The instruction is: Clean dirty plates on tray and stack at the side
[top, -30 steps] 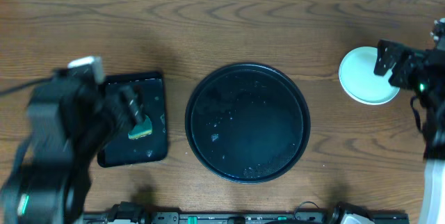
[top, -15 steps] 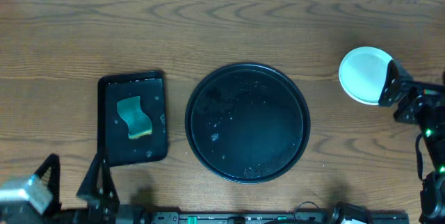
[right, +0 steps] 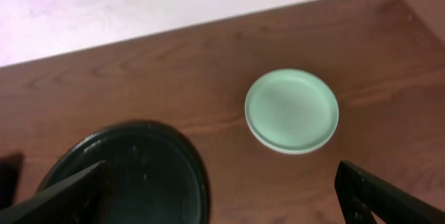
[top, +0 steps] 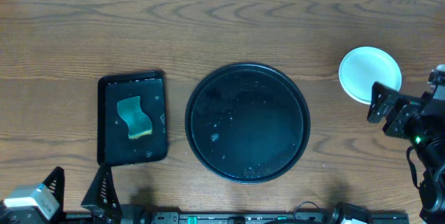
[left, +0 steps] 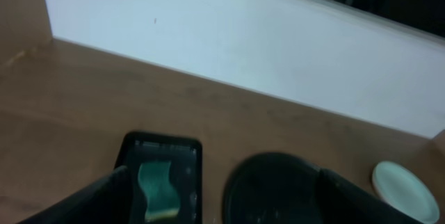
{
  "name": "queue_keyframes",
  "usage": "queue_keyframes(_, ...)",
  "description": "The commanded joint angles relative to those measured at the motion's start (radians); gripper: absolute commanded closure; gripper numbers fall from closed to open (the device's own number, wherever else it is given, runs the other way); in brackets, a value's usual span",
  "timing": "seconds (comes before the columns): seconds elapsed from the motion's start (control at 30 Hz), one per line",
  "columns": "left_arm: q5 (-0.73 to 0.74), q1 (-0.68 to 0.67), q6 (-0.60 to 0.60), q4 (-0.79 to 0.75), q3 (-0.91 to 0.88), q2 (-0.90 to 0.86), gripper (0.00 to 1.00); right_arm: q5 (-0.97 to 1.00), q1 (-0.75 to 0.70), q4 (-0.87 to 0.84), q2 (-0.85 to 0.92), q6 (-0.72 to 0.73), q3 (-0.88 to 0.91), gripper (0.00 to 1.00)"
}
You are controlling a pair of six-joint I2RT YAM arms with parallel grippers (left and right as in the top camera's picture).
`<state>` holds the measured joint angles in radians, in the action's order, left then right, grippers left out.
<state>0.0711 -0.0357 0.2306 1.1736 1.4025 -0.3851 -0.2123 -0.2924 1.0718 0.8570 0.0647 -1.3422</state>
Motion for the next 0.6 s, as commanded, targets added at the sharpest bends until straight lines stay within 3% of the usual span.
queue_keyframes(0.0, -0.011, -0.003, -0.016, 0.044, 0.004, 0.0, 0.16, -0.009, 0.012, 0.048, -0.001, 0.009, -0.003, 0.01)
queue_keyframes(0.57, -0.012, -0.003, -0.016, 0.053, 0.004, 0.0, 0.16, -0.009, 0.012, 0.257, -0.002, 0.008, -0.003, 0.01)
